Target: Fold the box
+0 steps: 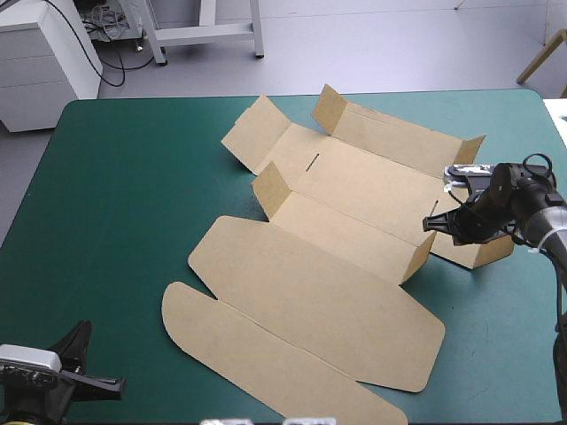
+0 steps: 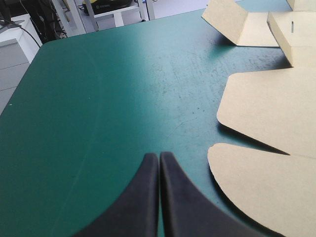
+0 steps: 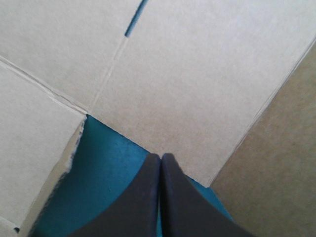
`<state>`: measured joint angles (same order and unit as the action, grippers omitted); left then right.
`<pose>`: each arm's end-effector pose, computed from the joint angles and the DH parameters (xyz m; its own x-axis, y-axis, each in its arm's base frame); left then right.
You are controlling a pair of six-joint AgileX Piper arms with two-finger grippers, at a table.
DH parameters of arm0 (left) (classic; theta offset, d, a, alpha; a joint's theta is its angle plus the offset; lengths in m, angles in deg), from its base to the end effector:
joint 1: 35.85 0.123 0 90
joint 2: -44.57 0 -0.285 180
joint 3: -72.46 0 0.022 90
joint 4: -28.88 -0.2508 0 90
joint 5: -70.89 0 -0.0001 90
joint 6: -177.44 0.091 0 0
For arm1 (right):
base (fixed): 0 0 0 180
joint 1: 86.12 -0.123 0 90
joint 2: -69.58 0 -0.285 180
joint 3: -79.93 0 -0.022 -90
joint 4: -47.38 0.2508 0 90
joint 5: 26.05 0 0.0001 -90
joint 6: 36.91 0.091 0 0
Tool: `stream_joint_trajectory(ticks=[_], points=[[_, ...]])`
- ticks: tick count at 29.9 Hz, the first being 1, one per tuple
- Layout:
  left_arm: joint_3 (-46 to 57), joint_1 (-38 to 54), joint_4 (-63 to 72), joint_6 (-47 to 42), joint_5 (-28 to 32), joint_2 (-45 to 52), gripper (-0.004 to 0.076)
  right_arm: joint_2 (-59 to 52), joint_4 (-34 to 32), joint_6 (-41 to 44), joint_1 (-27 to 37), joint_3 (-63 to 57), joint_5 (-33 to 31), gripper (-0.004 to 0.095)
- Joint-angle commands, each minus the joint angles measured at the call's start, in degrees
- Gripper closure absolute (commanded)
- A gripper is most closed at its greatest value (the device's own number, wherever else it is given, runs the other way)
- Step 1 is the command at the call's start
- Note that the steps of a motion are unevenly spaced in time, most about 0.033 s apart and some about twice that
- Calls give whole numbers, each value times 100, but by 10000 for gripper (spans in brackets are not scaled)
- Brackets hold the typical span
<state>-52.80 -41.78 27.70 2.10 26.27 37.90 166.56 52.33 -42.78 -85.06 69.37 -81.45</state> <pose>0.0141 -0.0001 0.2702 -0.2647 0.1238 -0.9563 0.1154 0.9887 0.0961 0.3072 0.0008 0.2645 -0.9538 -0.0355 -0.2982 -0.0534 0.9972 0.0520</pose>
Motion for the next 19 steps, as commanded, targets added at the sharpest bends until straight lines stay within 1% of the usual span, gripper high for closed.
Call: stream_joint_trajectory(ticks=[1,9,15,19], points=[[-128,-31,33,-6,443,67,734,-482,35,-71,46,565,-177,927],[-128,-31,33,-6,443,67,734,-1595,44,-71,46,1553,-760,927],[-128,-31,33,-6,443,67,734,-2550,44,-71,46,1870,-778,927],[-128,-31,33,-6,443,67,734,-2879,44,-2,46,1870,-906,927]])
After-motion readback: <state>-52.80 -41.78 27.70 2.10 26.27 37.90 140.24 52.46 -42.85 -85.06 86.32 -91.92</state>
